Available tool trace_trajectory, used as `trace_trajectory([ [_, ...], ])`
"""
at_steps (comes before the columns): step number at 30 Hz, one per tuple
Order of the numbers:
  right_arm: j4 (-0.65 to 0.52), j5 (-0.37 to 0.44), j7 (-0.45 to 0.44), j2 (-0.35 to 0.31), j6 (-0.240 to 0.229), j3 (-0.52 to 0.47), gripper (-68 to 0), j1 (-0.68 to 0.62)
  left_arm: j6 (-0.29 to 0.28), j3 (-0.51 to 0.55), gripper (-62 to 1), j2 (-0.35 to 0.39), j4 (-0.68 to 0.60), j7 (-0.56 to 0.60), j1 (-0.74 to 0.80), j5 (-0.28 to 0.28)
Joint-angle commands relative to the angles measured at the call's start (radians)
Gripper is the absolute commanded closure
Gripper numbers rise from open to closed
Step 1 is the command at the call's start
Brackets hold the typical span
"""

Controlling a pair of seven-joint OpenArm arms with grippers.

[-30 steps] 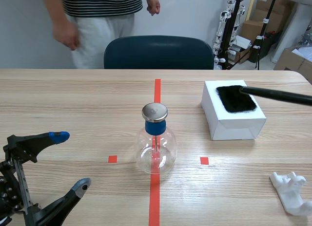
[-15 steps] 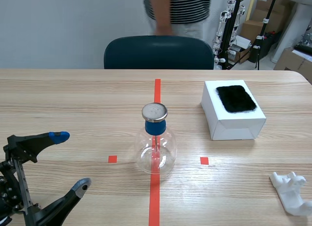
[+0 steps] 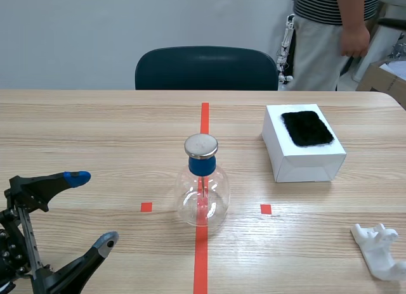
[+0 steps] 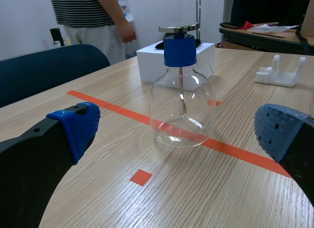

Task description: Do the electroscope experiment. hold the rod still at the electroscope

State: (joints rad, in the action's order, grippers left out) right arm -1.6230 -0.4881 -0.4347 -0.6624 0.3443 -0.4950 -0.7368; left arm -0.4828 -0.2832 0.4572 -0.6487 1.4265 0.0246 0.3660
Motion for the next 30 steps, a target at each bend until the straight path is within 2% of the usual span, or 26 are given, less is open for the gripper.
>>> trace_trajectory([
  [1, -0.04, -0.017, 0.032, -0.044, 0.015, 0.042, -0.6, 0.042, -0.002, 0.003, -62.3, 0.011, -0.017, 0.021, -0.005, -0.014],
  [6, -0.079, -0.097, 0.134, -0.126, 0.015, 0.161, -0.6, 0.114, -0.002, 0.003, -62.3, 0.011, -0.017, 0.021, -0.005, -0.014],
  [11, -0.102, -0.203, 0.175, -0.168, 0.015, 0.277, -0.6, 0.164, -0.002, 0.003, -62.3, 0.011, -0.017, 0.021, -0.006, -0.014],
  [17, -0.111, -0.319, 0.209, -0.169, 0.014, 0.39, -0.6, 0.218, -0.002, 0.003, -62.3, 0.011, -0.017, 0.021, -0.006, -0.014],
  [30, -0.111, -0.435, 0.24, -0.157, 0.014, 0.523, -0.6, 0.282, -0.002, 0.003, -62.3, 0.011, -0.017, 0.021, -0.005, -0.014],
])
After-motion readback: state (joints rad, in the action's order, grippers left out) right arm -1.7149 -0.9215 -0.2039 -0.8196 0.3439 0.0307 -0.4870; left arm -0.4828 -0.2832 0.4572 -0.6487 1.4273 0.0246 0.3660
